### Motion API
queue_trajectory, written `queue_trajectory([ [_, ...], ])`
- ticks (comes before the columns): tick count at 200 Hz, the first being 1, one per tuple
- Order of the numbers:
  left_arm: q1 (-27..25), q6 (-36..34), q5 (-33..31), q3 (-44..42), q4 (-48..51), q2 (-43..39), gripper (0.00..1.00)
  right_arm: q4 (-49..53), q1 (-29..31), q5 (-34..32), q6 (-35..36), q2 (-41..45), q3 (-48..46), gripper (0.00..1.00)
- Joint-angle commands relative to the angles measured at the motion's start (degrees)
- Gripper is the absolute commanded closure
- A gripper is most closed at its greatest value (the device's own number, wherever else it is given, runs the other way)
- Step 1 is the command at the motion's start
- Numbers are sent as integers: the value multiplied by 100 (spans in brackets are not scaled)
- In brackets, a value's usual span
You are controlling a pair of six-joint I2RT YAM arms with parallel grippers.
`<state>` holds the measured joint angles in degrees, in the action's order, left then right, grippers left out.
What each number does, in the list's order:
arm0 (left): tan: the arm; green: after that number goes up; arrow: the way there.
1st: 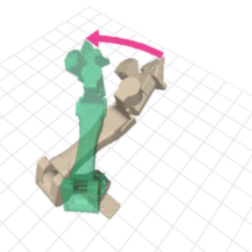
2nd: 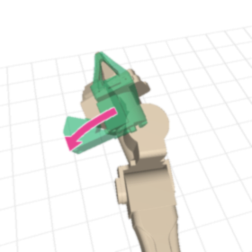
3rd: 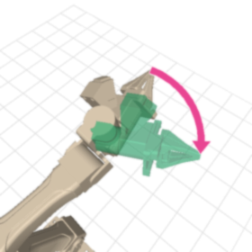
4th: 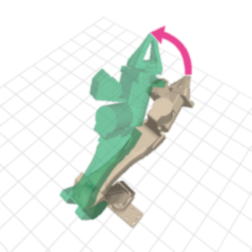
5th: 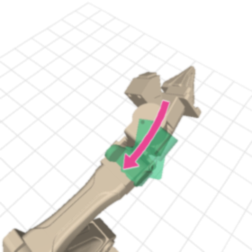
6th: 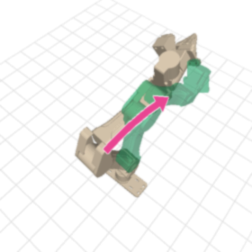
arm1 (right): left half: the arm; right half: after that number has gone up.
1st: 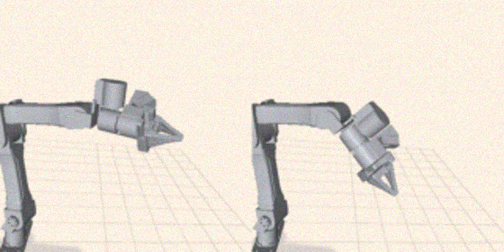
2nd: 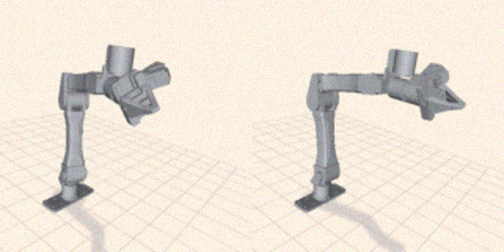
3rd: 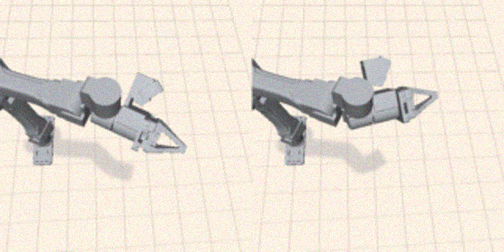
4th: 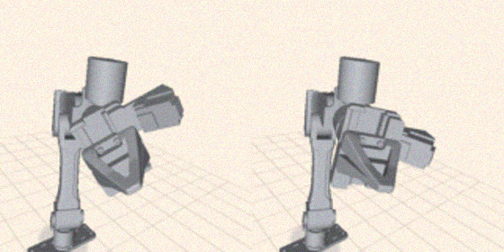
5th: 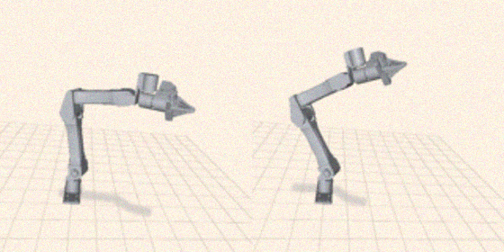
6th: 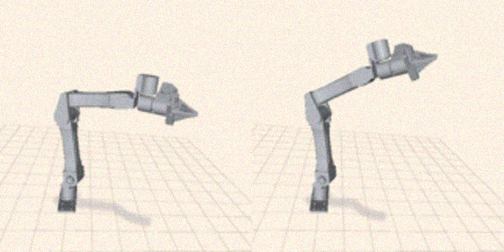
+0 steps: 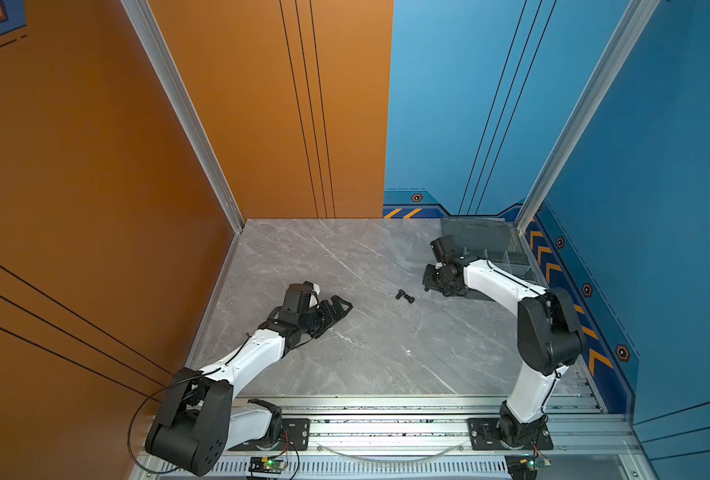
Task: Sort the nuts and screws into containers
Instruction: 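Lower the right gripper onto one black hex bolt in the cluster and close it, then lift the black hex bolt with the right gripper and carry it over the organizer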
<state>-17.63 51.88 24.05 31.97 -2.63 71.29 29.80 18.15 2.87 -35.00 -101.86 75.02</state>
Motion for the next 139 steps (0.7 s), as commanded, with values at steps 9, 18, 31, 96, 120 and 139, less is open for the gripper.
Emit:
queue_trajectory([
  [9, 27, -61, 43, 18, -44, -10, 2, -62, -702, 353, 146, 628, -408, 98],
  [18, 38, -50, 39, 11, -44, -22, 2, -62, -946, 402, 169, 743, -481, 99],
  [31, 24, -49, 43, 12, -32, -36, 2, -58, -1371, 525, 169, 882, -609, 99],
  [96, 35, -55, 24, -6, 10, -124, 2, -236, -3047, 932, 81, 1088, -1007, 99],
  [120, 43, -51, 26, -15, 0, -133, 2, -341, -3363, 989, -7, 925, -975, 98],
  [139, 38, -44, 30, -19, -9, -133, 2, -507, -3497, 1105, -118, 729, -944, 98],
])
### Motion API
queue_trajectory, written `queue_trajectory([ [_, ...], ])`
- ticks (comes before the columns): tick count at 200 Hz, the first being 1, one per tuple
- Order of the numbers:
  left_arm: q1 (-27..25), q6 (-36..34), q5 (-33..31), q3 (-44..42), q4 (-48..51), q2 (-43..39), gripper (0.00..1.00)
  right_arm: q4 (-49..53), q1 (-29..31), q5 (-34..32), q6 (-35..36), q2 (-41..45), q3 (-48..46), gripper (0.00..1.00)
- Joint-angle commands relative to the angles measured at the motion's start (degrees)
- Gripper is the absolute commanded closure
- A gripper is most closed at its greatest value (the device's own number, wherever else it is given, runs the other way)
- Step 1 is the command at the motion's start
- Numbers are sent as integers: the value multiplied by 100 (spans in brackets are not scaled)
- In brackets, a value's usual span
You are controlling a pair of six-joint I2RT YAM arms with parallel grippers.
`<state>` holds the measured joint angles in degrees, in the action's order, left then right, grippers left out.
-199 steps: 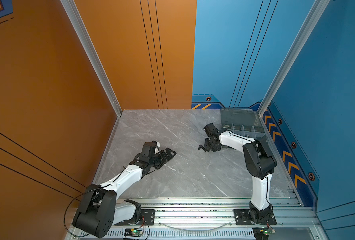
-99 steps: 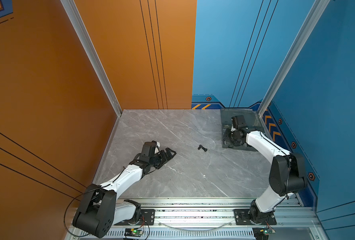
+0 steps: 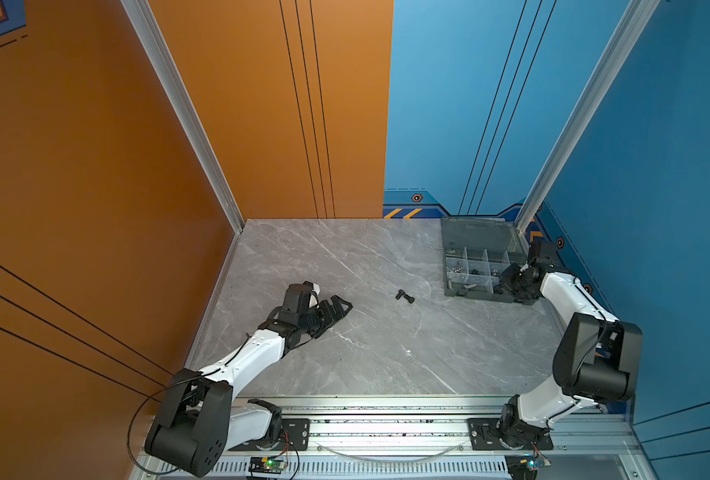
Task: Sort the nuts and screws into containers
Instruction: 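Lift the black hex bolt with the right gripper and carry it over the organizer, then open the right gripper to release the black hex bolt into the compartment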
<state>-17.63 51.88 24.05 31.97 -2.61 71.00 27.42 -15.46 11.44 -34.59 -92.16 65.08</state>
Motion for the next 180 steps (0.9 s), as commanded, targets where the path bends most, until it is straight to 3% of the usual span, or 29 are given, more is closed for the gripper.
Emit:
queue_trajectory([
  [1, 44, -41, 30, -17, -7, -104, 2, -275, -134, 255, -161, -263, 50, 98],
  [104, 91, -67, -4, 3, 112, -223, 3, -438, -317, 340, -274, -1056, 429, 94],
  [127, 93, -66, -2, 20, 130, -220, 2, -430, -345, 356, -242, -1104, 446, 88],
  [180, 71, -56, -13, 29, 147, -236, 2, -396, -417, 493, -215, -1138, 486, 64],
])
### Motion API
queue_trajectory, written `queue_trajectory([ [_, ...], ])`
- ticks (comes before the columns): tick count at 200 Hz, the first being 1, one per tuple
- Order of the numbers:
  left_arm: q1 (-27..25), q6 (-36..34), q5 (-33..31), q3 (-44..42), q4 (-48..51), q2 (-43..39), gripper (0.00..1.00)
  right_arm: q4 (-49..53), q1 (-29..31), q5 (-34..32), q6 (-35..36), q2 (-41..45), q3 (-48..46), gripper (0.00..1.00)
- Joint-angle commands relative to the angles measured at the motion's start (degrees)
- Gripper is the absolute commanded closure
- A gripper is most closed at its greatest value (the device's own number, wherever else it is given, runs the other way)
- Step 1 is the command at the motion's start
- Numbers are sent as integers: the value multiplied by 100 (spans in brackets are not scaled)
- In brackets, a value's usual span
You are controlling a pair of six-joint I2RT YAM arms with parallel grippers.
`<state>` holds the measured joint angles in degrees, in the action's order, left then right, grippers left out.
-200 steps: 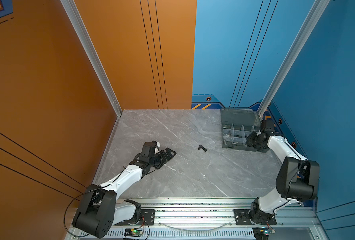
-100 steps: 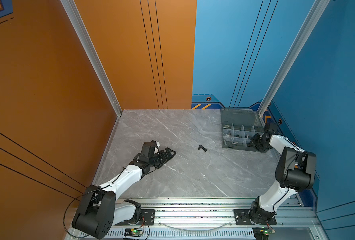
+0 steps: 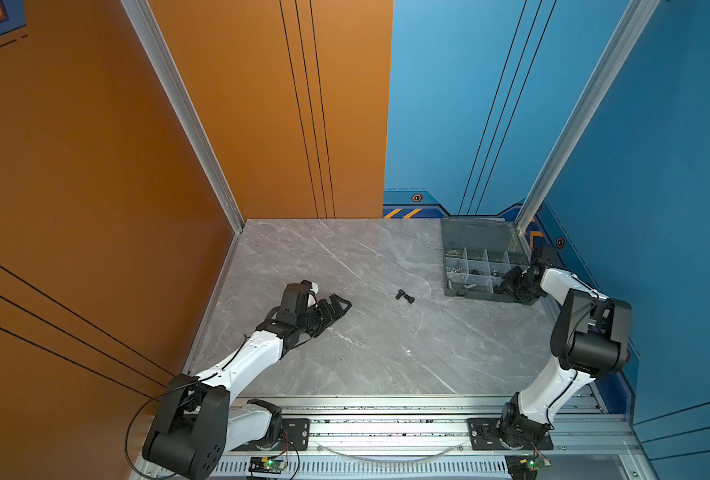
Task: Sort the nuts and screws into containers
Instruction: 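Open the right gripper to release the black hex bolt into the compartment, then move the right gripper back over the two remaining black hex bolts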
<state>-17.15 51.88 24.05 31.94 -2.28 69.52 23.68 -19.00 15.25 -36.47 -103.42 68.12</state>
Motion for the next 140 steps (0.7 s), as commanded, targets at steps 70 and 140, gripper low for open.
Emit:
queue_trajectory([
  [70, -15, -44, -40, 40, 123, -114, 2, -3, -135, 659, 312, 432, 42, 55],
  [140, -59, -30, -31, 68, 78, -61, 2, 413, 1163, 1132, 2382, 1316, -58, 54],
])
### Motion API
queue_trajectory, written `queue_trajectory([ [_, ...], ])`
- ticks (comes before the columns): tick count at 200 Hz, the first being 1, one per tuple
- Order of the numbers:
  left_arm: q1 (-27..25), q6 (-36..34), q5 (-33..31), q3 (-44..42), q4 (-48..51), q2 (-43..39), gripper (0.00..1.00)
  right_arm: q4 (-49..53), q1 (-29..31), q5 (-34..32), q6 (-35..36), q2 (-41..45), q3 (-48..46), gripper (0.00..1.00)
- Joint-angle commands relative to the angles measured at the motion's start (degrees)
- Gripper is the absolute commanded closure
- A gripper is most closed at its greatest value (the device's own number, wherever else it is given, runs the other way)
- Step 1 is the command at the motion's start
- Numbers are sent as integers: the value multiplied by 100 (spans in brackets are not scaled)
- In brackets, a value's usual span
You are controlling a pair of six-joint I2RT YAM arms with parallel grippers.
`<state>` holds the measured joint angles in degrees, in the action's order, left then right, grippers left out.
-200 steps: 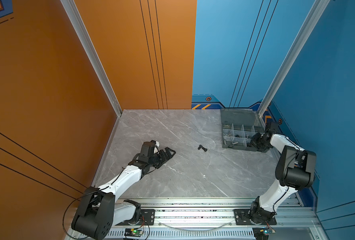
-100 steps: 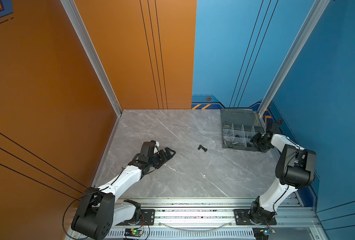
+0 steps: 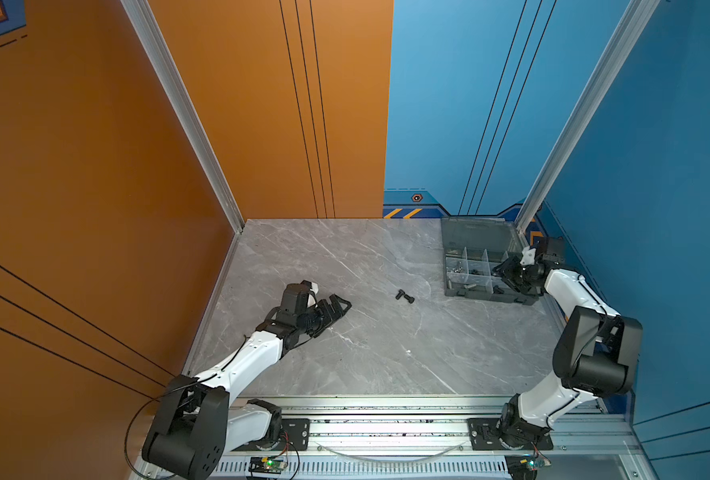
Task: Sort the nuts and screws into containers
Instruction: 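Move the right gripper back over the two remaining black hex bolts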
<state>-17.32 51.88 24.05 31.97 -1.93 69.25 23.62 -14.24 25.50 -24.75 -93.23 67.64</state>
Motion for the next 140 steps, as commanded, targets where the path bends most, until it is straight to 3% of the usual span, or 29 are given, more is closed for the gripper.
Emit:
queue_trajectory([
  [1, -42, -34, -27, 65, 39, -30, 2, 431, 726, 84, 1245, 310, -7, 54],
  [31, -75, -20, -4, 75, -28, 43, 2, 556, 1829, -284, 2231, 486, 43, 51],
  [72, -105, -20, 20, 73, -52, 47, 2, 839, 2801, -694, 3146, 90, 413, 49],
  [110, -115, -30, 55, 104, -70, 61, 2, 1188, 3399, -1361, 3722, -661, 869, 47],
  [140, -117, -45, 55, 115, -44, 67, 2, 1206, 3604, -1352, 3889, -1149, 1077, 48],
])
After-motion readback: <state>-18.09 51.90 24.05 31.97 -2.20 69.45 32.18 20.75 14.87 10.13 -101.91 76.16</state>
